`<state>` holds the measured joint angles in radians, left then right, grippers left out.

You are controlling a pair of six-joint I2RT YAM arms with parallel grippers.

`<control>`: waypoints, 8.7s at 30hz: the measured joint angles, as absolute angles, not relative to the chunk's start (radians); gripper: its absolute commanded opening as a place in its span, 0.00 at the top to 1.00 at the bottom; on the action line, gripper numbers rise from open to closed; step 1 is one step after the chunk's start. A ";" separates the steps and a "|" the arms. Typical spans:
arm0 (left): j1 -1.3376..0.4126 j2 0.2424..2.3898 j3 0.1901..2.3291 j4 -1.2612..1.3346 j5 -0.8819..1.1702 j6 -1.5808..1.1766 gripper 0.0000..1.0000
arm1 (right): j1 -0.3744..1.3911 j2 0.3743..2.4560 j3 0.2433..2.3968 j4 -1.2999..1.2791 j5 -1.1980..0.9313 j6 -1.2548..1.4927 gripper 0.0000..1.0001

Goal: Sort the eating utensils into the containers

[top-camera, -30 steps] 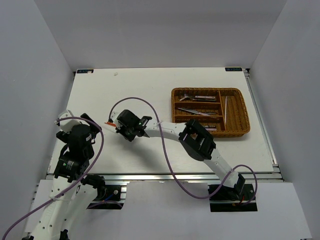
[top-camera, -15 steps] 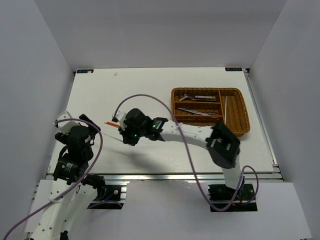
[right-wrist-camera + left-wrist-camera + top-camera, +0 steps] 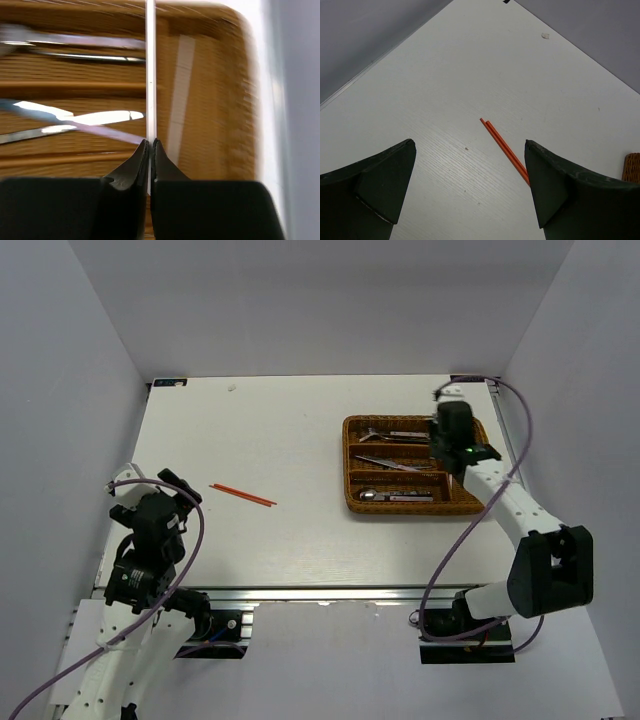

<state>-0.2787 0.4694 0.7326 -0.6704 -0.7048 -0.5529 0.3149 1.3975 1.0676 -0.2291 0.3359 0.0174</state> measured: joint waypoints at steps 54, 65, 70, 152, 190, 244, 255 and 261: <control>-0.279 0.509 0.727 -0.659 -0.700 -0.550 0.02 | 0.983 2.339 1.887 -0.278 0.006 -0.083 0.64; -0.279 0.517 0.727 -0.659 -0.700 -0.550 0.02 | 1.004 2.368 1.942 -0.258 -0.027 -0.087 0.65; -0.279 0.517 0.727 -0.659 -0.700 -0.549 0.02 | 1.007 2.397 1.963 -0.260 -0.027 -0.088 0.66; -0.279 0.466 0.727 -0.650 -0.639 -0.531 0.02 | 0.392 1.526 1.111 -0.149 0.433 0.043 0.11; -0.279 0.451 0.727 -0.659 -0.717 -0.550 0.02 | 1.029 2.266 1.733 -0.280 -0.023 -0.179 1.00; -0.279 0.723 1.048 -0.810 -0.663 -0.514 0.02 | -0.055 0.859 1.069 -0.395 0.154 0.138 0.11; -0.279 0.689 1.349 -0.947 -0.809 -0.387 0.02 | 0.121 0.442 1.071 -0.727 0.247 0.122 0.11; -0.279 0.574 1.269 -0.965 -0.827 -0.374 0.02 | 0.194 0.372 1.065 -0.817 0.267 0.124 0.11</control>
